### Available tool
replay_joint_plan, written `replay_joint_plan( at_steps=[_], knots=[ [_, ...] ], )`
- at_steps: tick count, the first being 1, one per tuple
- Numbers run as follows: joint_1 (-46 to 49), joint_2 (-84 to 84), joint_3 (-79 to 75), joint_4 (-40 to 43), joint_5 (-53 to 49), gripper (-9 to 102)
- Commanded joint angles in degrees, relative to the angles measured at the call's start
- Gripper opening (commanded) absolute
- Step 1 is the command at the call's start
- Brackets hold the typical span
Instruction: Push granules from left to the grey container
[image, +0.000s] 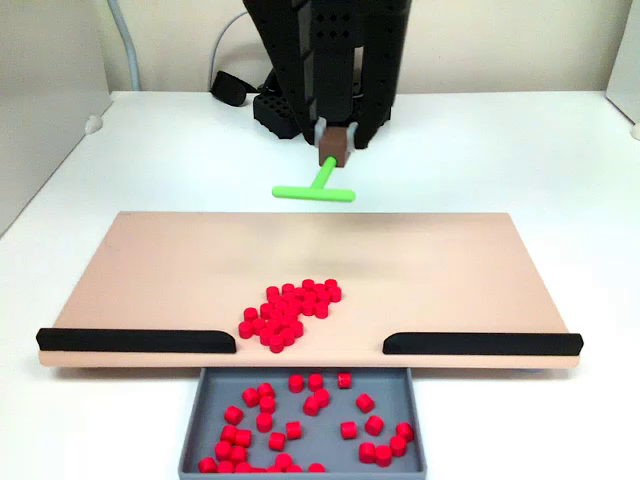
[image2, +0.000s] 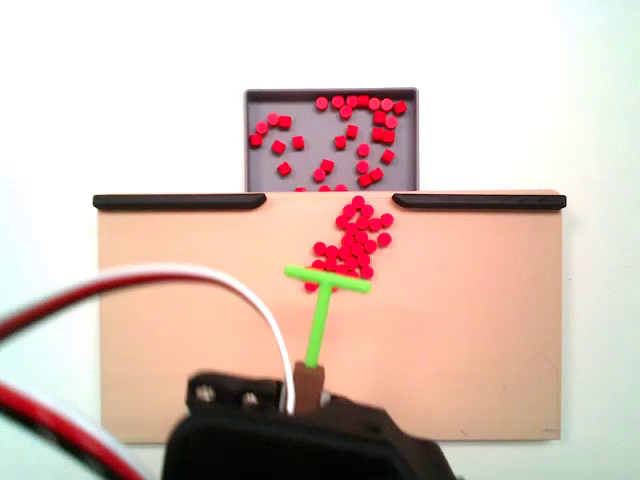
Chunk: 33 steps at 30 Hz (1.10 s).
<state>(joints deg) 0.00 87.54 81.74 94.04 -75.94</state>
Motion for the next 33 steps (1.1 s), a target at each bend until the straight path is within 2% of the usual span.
replay_joint_plan(
  at_steps=[1, 9, 33],
  knots=[
    [2.11, 9.84, 7.91, -0.26, -6.06, 0],
    [2.99, 18.19, 17.4, -0.79, -12.39, 0],
    [0.62, 18.19, 17.4, -0.97, -17.05, 0]
  ],
)
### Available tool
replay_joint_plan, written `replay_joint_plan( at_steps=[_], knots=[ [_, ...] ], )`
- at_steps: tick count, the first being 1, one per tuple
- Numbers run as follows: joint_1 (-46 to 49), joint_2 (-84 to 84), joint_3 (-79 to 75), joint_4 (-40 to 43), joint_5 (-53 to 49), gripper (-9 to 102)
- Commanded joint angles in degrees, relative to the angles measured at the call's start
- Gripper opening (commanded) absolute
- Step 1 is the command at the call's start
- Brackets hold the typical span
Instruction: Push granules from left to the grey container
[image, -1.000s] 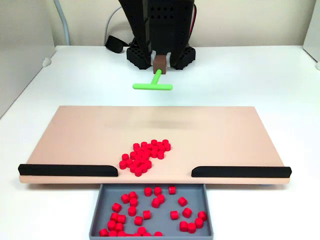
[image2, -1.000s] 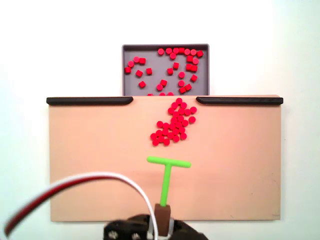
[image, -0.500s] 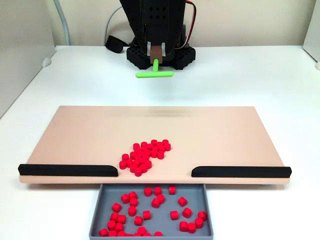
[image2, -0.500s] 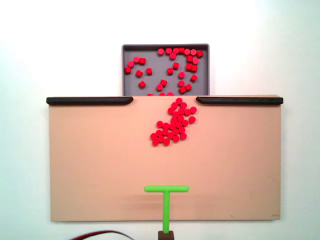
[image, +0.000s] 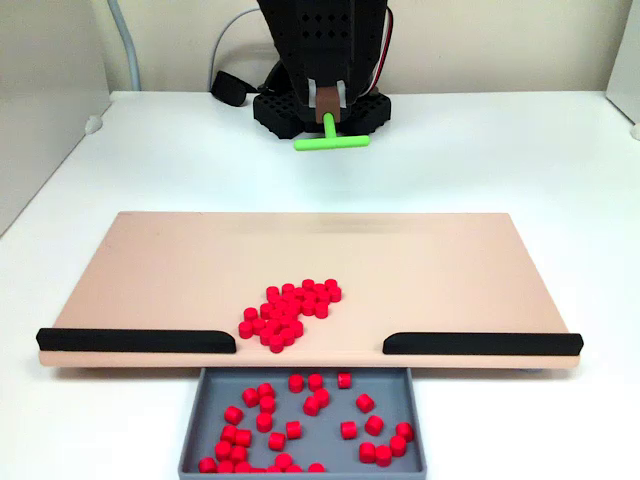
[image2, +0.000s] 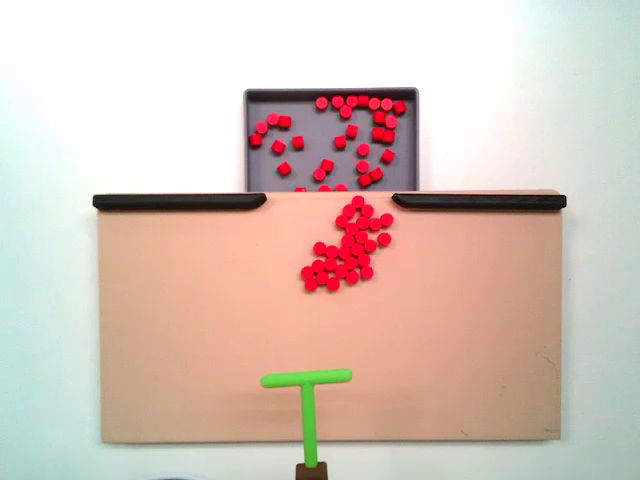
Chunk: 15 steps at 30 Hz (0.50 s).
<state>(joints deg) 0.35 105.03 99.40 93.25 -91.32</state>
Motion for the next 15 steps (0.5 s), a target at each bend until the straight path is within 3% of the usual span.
replay_joint_plan(
  at_steps=[1, 15],
  knots=[
    [0.44, 0.09, -0.26, -0.18, -2.81, 0],
    [0.44, -0.44, -0.35, -0.18, -3.08, 0]
  ],
)
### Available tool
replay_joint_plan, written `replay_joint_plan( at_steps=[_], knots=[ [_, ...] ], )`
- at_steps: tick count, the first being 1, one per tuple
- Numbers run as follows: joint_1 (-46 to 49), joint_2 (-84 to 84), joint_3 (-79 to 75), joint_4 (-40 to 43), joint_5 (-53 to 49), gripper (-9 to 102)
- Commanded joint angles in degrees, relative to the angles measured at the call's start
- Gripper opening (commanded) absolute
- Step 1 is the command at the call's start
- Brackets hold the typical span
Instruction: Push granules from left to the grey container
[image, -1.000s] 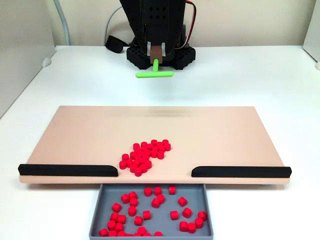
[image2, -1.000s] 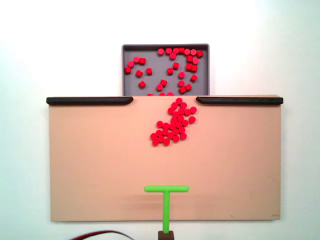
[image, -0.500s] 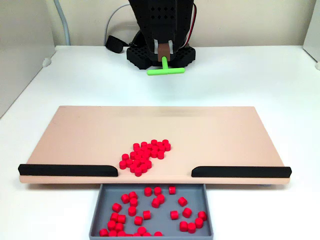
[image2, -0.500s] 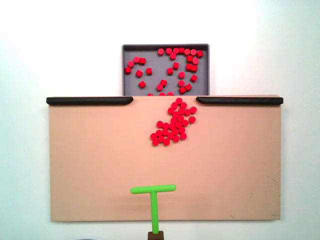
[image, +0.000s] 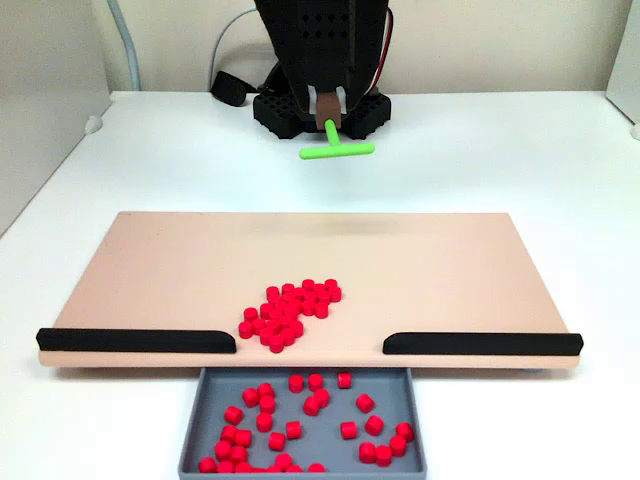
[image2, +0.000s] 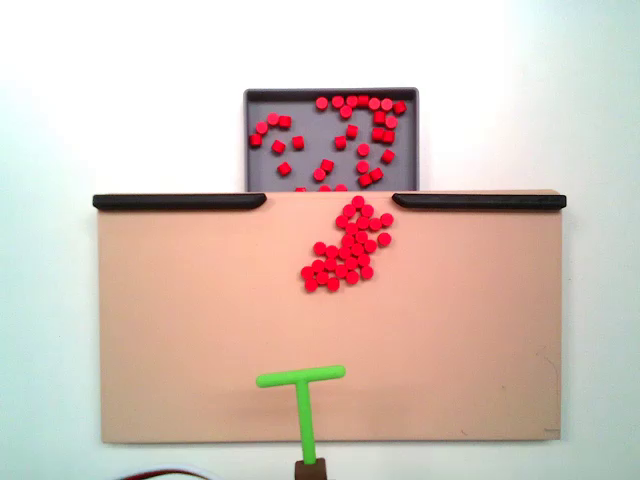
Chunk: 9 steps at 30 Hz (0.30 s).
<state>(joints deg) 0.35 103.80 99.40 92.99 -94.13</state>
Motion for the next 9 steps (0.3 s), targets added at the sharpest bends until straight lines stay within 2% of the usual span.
replay_joint_plan(
  at_steps=[1, 9],
  knots=[
    [0.53, 0.79, -0.35, 0.09, -0.35, 0],
    [1.76, 0.7, -0.35, 0.09, -3.16, 0]
  ],
)
